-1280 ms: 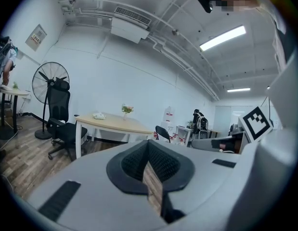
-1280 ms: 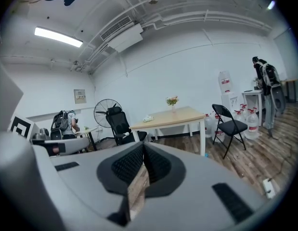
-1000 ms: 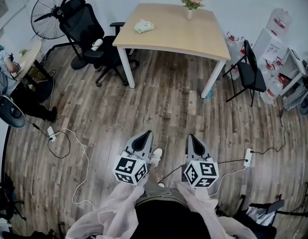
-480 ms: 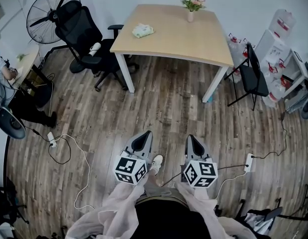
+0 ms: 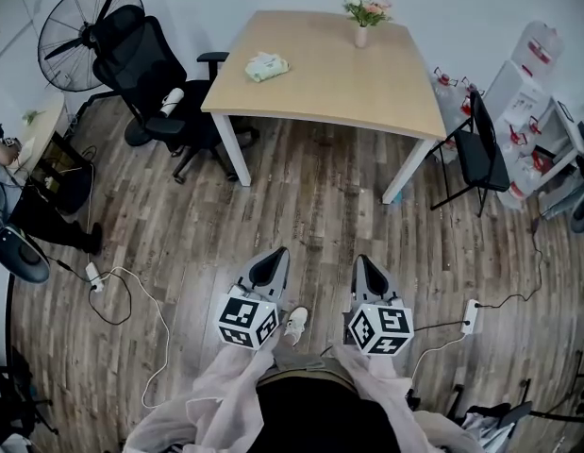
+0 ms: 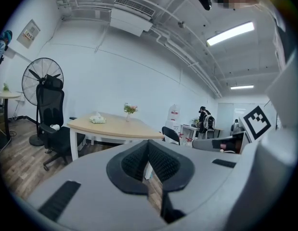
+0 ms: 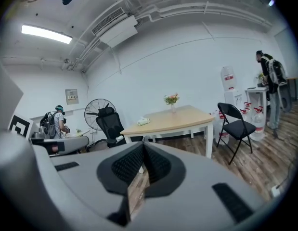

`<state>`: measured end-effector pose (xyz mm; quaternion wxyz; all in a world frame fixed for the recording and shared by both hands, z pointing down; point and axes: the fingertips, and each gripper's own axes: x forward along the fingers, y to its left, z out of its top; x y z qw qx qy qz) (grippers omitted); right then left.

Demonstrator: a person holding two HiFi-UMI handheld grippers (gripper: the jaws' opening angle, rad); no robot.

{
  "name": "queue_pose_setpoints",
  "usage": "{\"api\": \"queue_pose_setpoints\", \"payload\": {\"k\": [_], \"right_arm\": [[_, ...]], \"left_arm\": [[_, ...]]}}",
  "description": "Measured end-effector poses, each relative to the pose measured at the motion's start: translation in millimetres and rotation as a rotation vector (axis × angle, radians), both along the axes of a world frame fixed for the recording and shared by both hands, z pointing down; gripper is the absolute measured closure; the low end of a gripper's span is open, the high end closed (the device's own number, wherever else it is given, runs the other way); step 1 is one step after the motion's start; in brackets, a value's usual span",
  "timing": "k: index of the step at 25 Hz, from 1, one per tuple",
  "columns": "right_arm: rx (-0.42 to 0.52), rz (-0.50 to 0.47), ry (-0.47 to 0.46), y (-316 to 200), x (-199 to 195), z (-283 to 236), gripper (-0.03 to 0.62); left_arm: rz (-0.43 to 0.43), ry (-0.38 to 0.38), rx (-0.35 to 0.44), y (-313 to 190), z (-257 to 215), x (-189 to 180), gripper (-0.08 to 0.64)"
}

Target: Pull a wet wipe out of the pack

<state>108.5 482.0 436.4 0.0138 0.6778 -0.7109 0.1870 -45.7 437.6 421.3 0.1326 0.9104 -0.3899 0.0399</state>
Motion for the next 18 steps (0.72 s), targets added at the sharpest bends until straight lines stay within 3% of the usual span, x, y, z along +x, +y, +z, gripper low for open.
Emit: {"api": "queue_pose_setpoints", "payload": {"k": [18], "right_arm": [[-0.016, 0.067, 0.007, -86.7, -6.3, 11.5, 0.581]], "left_arm": [[0.057, 0.009, 0.003, -98.7, 6.0, -2.9, 0.549]]}}
